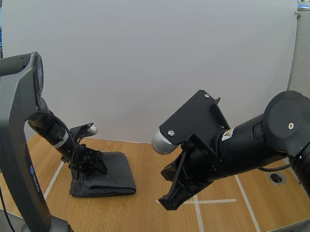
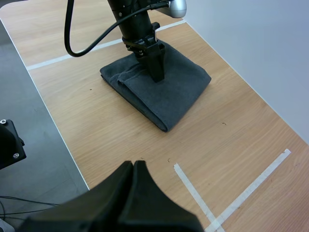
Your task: Fold the towel
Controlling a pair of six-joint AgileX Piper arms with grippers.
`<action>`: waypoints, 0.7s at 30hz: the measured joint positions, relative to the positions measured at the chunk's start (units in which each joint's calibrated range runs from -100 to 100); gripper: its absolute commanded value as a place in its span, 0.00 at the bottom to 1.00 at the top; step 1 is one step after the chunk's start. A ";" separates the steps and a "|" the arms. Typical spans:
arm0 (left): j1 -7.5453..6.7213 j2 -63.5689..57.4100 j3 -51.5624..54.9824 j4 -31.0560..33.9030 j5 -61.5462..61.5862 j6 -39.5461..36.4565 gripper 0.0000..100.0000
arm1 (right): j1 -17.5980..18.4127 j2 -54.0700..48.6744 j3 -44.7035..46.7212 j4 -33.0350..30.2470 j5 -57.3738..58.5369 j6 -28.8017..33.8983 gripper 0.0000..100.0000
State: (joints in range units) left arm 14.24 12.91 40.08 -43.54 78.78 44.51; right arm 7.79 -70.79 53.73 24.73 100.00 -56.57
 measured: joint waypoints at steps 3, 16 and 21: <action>0.00 0.00 0.00 0.11 -0.36 -0.17 0.63 | 0.00 0.00 0.00 0.00 0.00 0.00 0.00; 0.00 0.24 -1.62 0.82 5.23 -0.32 0.00 | 0.00 0.00 0.00 0.00 0.00 0.20 0.00; 0.00 -1.07 -3.67 -0.14 12.70 -0.67 0.00 | 0.00 0.00 0.00 0.00 0.00 0.20 0.00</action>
State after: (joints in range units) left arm 14.24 11.84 36.41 -43.67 91.49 43.84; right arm 7.79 -70.79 53.73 24.73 100.00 -56.37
